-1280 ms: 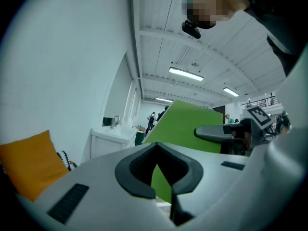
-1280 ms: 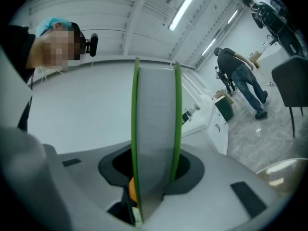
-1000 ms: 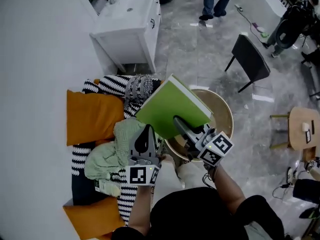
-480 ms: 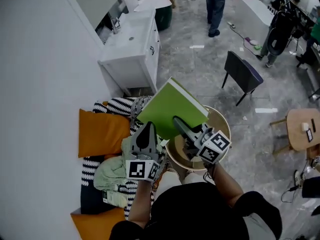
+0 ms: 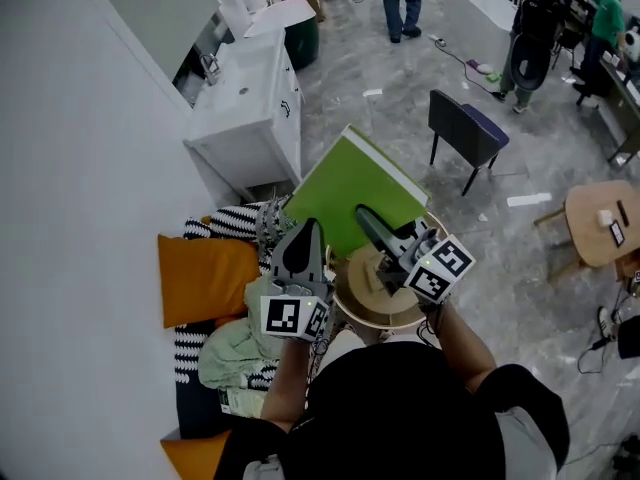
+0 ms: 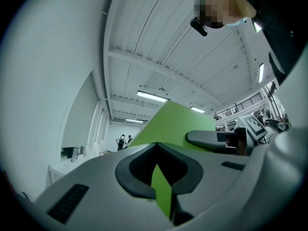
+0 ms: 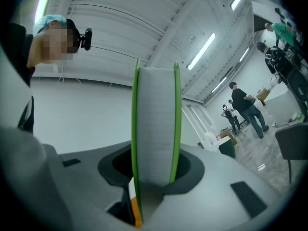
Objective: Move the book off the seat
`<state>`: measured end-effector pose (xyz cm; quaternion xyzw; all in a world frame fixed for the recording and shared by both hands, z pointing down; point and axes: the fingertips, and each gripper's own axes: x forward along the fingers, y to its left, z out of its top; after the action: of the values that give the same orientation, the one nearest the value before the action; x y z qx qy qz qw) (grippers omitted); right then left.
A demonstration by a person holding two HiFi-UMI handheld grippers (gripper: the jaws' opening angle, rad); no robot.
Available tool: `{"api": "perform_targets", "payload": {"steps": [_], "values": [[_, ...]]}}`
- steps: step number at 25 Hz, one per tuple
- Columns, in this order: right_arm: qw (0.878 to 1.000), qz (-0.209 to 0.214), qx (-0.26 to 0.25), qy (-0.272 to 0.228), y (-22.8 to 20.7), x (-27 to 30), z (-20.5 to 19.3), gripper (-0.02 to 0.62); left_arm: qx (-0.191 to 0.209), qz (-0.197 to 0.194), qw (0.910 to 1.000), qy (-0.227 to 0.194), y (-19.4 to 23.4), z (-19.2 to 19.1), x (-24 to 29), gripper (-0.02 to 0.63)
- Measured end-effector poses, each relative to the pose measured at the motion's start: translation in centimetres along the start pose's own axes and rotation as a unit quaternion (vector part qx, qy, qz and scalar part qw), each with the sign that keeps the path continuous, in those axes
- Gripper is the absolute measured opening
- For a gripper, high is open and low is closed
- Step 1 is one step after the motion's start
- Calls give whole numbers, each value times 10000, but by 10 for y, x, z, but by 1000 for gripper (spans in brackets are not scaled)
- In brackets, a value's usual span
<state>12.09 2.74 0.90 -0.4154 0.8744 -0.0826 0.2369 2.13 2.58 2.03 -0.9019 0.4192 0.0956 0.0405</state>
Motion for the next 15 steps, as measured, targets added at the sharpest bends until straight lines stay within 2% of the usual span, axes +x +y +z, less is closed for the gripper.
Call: {"api": "perform_targets", "payload": {"steps": [9, 15], "values": [[9954, -826, -396, -292, -19, -33, 29, 137, -112, -962, 9952, -111, -35, 5, 34, 9], [9886, -1388, -522, -263, -14, -55, 26, 137, -327, -1391, 9897, -90, -49, -1, 31, 9]]}}
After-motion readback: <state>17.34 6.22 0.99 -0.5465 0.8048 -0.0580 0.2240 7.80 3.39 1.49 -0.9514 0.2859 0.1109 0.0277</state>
